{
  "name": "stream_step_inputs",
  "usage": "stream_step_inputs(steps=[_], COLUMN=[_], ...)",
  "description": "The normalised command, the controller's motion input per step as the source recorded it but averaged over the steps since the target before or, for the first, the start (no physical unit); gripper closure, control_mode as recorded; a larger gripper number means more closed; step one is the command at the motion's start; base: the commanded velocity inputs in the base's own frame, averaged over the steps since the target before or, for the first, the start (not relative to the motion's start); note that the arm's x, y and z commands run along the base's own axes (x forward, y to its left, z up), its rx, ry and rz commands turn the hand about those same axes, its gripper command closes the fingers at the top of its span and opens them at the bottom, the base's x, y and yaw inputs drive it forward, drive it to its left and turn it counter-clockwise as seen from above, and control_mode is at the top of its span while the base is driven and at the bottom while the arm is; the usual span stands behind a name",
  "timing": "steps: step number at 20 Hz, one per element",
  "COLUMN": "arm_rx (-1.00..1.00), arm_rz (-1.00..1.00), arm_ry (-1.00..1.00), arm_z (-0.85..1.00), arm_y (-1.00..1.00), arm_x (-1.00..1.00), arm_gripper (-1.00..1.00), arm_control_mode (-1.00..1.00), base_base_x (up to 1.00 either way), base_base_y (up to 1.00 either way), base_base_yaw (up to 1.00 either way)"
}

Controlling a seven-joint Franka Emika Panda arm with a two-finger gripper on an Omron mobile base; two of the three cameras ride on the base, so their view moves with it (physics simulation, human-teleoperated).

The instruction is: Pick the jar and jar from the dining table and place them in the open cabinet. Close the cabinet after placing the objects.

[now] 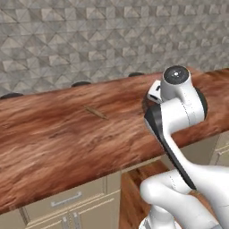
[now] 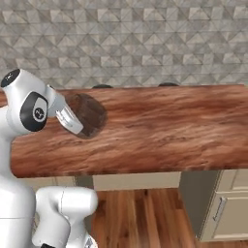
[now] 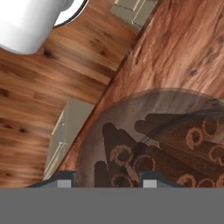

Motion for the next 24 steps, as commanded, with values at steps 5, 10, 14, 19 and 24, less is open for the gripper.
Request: stream_step_inputs(steps=[5, 10, 14, 19, 24], arm_rx=[0.00, 0.00, 0.00, 0.00, 0.00], arm_rz=[0.00, 0.00, 0.00, 0.00, 0.00], arm_ry=[0.00, 0.00, 0.00, 0.00, 0.00], arm_z=[0.00, 0.00, 0.00, 0.00, 0.00], arm_y=[0.00, 0.00, 0.00, 0.00, 0.00], arm_x=[0.00, 0.00, 0.00, 0.00, 0.00], arm_gripper=[1.00, 1.00, 1.00, 1.00, 1.00], arm_control_mode=[1.00, 1.00, 1.00, 1.00, 1.00], base_base_x=[0.00, 0.00, 0.00, 0.00, -0.01], base_base_y=[-0.20, -0.12, -0.12, -0.13, -0.24], base_base_yaw=[-0.42, -0.40, -0.39, -0.39, -0.36])
